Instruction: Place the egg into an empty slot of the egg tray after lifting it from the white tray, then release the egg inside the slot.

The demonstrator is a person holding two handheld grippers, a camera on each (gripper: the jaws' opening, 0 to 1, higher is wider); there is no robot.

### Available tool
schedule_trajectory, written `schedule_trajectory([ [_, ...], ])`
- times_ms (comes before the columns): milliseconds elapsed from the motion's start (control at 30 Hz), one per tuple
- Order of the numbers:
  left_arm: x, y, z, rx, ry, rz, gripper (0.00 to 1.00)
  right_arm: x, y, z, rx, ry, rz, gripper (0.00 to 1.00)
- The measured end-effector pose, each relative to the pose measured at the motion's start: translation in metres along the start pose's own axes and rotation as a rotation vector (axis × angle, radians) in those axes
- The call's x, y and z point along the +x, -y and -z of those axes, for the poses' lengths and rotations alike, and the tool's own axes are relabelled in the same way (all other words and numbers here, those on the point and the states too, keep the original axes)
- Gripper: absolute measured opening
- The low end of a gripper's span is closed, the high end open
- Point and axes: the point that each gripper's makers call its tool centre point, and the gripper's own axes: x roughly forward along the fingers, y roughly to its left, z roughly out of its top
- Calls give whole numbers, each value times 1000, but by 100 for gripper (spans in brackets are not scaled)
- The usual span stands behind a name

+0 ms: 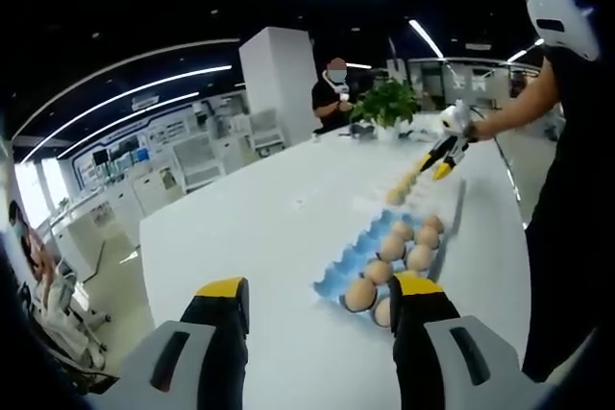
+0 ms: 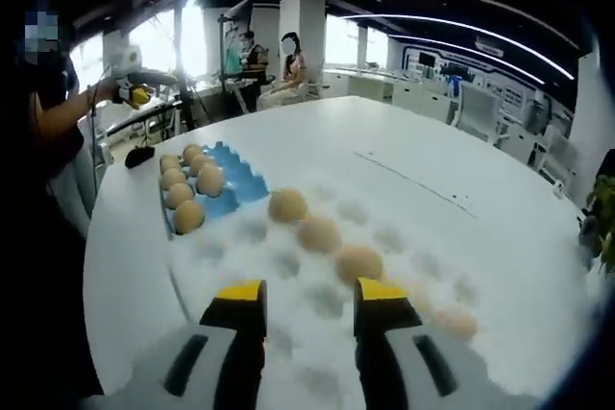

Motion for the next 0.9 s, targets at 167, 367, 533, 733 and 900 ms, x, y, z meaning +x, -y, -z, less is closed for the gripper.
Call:
schedule_trajectory([
  [167, 2, 2, 2, -3, -8, 3, 59, -16, 23, 12, 33, -5, 69, 36],
  [367, 3, 3, 1, -1, -8, 4, 59, -30, 45, 30, 63, -28, 125, 36],
  [533, 3, 5, -1, -2, -6, 5, 59, -38, 59, 42, 83, -48, 165, 36],
  [733, 4, 7, -2, 0, -8, 6, 59, -41, 67, 53, 120, -76, 184, 33],
  [900, 4, 7, -3, 2, -6, 6, 58, -38, 70, 61, 133, -114, 197, 30],
])
